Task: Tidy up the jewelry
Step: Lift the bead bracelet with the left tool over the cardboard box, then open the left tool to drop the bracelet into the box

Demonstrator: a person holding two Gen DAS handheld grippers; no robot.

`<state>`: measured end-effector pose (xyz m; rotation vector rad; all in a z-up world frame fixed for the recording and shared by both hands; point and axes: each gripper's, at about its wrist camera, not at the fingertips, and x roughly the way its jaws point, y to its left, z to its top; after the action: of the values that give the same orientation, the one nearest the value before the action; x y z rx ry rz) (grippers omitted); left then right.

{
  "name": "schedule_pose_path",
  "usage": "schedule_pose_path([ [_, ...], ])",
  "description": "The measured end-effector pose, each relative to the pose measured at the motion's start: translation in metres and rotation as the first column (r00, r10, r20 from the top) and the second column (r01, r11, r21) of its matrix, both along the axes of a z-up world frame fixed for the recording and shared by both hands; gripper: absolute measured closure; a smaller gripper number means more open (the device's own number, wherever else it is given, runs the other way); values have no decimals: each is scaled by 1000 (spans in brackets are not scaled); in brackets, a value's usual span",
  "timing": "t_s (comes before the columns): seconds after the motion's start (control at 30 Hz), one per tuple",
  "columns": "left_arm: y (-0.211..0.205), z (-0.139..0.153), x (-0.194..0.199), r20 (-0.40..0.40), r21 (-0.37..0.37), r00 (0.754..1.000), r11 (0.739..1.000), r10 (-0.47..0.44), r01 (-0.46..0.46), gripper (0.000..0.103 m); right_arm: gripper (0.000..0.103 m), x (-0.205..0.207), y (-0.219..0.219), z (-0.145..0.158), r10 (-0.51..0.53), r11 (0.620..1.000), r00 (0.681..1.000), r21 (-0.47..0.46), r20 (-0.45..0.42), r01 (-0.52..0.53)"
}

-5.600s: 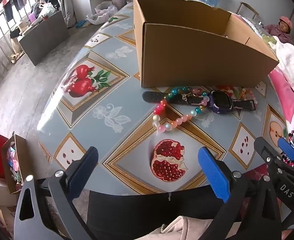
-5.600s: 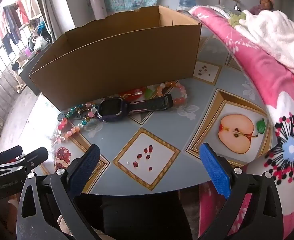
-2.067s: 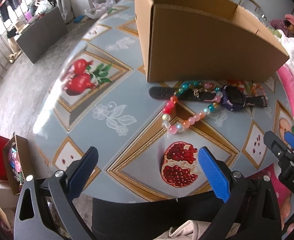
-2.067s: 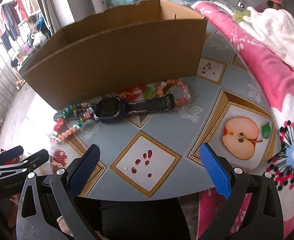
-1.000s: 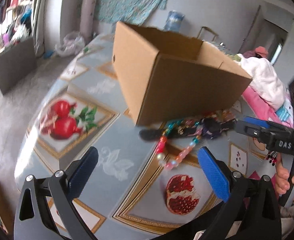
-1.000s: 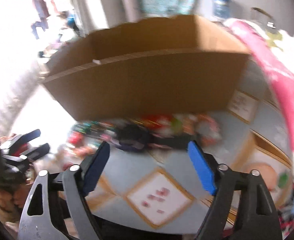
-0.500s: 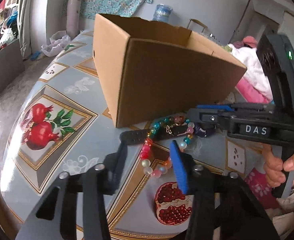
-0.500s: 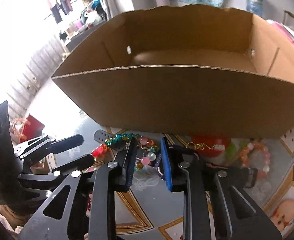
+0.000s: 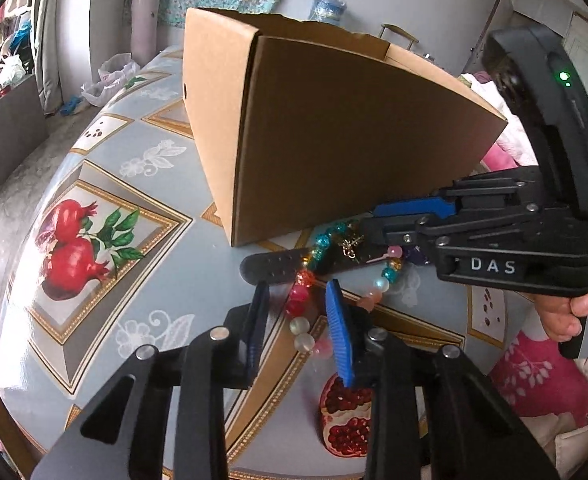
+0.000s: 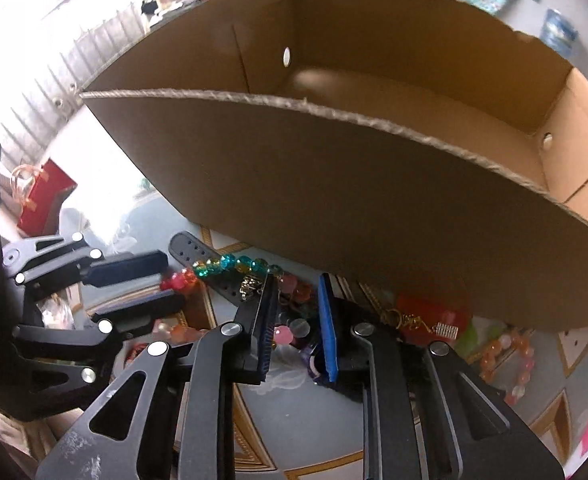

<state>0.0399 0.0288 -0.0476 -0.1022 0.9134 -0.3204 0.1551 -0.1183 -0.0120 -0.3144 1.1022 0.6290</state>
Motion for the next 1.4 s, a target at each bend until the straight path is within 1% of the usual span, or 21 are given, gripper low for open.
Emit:
schedule_pose_path([
  [0.07, -1, 0, 2, 10, 12, 1000, 1000, 5, -5, 79, 94, 0, 1, 0, 9, 1000, 1000, 3, 4, -9],
  [0.1, -1, -1, 2, 17, 26, 1000, 1000, 12, -12, 85, 95, -1, 1, 1, 14, 1000, 1000, 5, 12, -14],
  [0.13, -1, -1, 3, 22, 29, 1000, 999, 13, -13, 89, 95, -2, 0, 2, 15, 1000, 1000, 8, 16, -15],
  [0.2, -1, -2, 2, 22, 7, 1000, 1000, 9, -10, 94, 96, -5, -2, 4, 10, 1000, 999, 24, 32, -10],
  [0.3, -3, 1, -1, 37, 30, 999, 1000, 2, -3, 94, 96, -18, -13, 13, -3, 999, 999, 52, 49, 1],
  [0.47, -4, 21, -12, 85, 27, 996, 1000, -1, -1, 94, 96, -38, -32, 28, -37, 992, 995, 126, 90, 25],
  [0.63, -7, 58, -30, 154, 32, 988, 999, -4, -1, 94, 96, -59, -48, 62, -71, 979, 987, 199, 145, 41],
  [0.77, -7, 104, -44, 242, 9, 970, 1000, -23, 21, 94, 96, -78, -64, 104, -95, 959, 970, 281, 223, 29],
  [0.83, -6, 135, -46, 305, -7, 951, 999, -40, 44, 94, 96, -81, -70, 133, -102, 946, 953, 324, 286, 4],
  [0.9, -8, 162, -42, 363, 5, 930, 998, -59, 61, 94, 96, -76, -70, 155, -105, 940, 937, 342, 332, -16],
  [0.97, -12, 186, -29, 408, 38, 910, 997, -76, 66, 94, 96, -60, -67, 174, -102, 937, 926, 347, 364, -34],
  [1.0, -13, 193, -19, 419, 51, 905, 997, -81, 66, 94, 96, -43, -64, 183, -96, 935, 927, 353, 363, -41],
  [1.03, -15, 199, -7, 423, 59, 902, 996, -88, 69, 94, 96, -31, -58, 183, -91, 934, 932, 356, 350, -43],
  [1.07, -15, 202, 7, 416, 58, 905, 995, -93, 75, 94, 96, -15, -57, 184, -83, 932, 942, 360, 325, -42],
  [1.1, -15, 202, 27, 387, 54, 917, 995, -94, 79, 94, 96, 7, -55, 184, -72, 932, 958, 361, 279, -35],
  [1.17, -13, 194, 62, 317, 78, 945, 995, -84, 62, 94, 96, 52, -46, 172, -52, 938, 985, 345, 165, -8],
  [1.23, -14, 180, 98, 240, 115, 968, 992, -69, 43, 94, 96, 85, -32, 155, -43, 949, 997, 315, 71, 18],
  [1.3, -13, 158, 132, 134, 150, 989, 988, -57, 36, 94, 96, 119, -20, 129, -43, 960, 998, 276, -47, 55],
  [1.33, -14, 148, 144, 96, 168, 994, 985, -47, 31, 94, 96, 134, -17, 116, -49, 962, 993, 261, -110, 76],
  [1.37, -14, 141, 153, 67, 177, 997, 984, -47, 35, 94, 96, 140, -14, 110, -54, 964, 988, 252, -148, 90],
  [1.4, -15, 128, 161, 32, 202, 998, 979, -49, 42, 94, 96, 152, -11, 97, -56, 966, 978, 237, -201, 104],
])
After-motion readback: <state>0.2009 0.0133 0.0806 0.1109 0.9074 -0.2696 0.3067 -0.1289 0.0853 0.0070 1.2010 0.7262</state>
